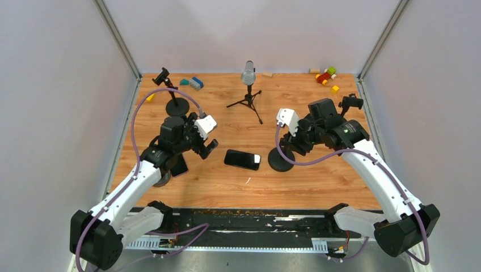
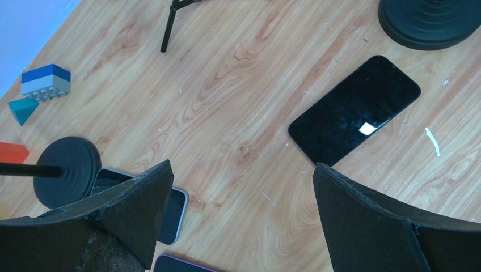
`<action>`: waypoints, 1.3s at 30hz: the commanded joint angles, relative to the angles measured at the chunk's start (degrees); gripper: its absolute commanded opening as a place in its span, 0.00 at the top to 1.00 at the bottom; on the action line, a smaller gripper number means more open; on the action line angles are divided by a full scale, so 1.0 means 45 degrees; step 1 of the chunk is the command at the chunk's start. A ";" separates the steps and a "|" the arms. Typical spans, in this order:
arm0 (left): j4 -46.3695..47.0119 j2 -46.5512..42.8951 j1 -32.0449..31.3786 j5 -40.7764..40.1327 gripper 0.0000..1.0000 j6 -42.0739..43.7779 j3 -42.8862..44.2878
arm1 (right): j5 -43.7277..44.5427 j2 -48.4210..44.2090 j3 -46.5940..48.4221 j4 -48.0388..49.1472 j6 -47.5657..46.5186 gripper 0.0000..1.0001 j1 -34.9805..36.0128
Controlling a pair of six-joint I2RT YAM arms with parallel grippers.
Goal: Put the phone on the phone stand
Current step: Move the phone stand to the center of the board.
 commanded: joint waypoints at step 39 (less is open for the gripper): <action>-0.5414 1.0804 -0.4490 0.1393 0.00 0.7753 0.7005 | -0.4651 -0.2931 -0.1949 0.3898 0.2071 0.10 -0.2591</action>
